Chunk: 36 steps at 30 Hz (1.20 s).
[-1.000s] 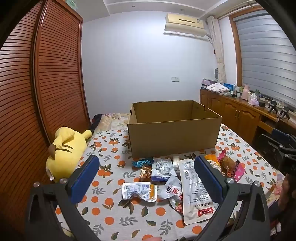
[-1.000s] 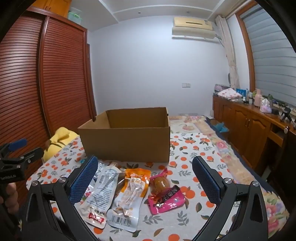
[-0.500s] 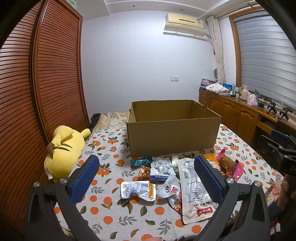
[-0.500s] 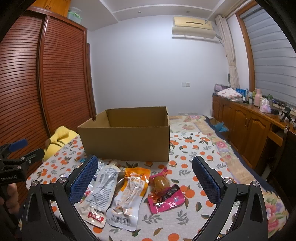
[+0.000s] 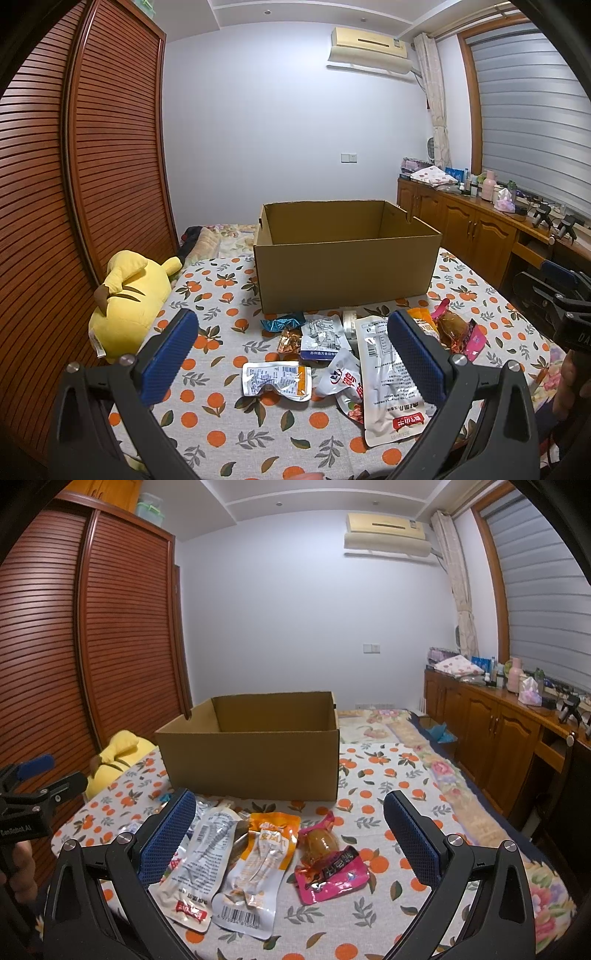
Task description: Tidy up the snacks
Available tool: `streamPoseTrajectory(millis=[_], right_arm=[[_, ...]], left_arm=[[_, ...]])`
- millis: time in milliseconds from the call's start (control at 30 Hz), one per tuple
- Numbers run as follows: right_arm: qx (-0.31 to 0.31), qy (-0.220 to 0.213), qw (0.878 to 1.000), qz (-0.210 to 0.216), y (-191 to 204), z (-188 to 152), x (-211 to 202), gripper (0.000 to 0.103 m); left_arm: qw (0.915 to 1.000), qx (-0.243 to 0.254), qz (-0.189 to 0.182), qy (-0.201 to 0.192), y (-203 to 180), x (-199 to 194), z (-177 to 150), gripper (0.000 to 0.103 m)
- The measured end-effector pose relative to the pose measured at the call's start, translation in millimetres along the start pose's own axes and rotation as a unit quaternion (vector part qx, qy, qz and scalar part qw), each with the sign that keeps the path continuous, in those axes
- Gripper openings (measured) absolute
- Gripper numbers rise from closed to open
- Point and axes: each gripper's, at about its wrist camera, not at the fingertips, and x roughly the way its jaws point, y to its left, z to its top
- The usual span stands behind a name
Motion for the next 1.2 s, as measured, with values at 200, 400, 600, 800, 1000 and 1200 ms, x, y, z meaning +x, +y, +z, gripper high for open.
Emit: streamPoseTrajectory(millis=[200,400,600,800,1000,1200], right_arm=[[-0.001,0.0,1.0,-0.001,0.5,0.1,-0.4,0.103],[-0.002,0.0,1.0,-0.002,1.0,0.4,-0.6,0.103],[-0.004,0.0,1.0,0.0,2.7,0.3,-1.7,0.103],[-0.005,-0.001,1.0,0.0,3.4,0.8,-2.1,0.103],[-0.005,-0.001,1.0,0.0,3.9,1.3,-2.5,0.103],[-0.005,-0.002,1.0,0.0,4.4,1.7,-3.0,0.103]], left_arm=[[1.0,-0.001,-0.001,-0.001,0.7,-0.8,1.4,0.103],[1.0,0.0,0.0,-0.002,0.7,-1.7,2.2,0.103],[1.0,0.0,0.0,-0.002,0.9,-1.9,2.4,0.103],[1.0,0.0,0.0,-0.001,1.2,-1.6,2.2,0.103],[1.0,-0.001,0.0,-0.002,1.1,-1.6,2.2,0.103],[1.0,-0.001,-0.002,0.0,1.2,-1.6,3.8,0.103]])
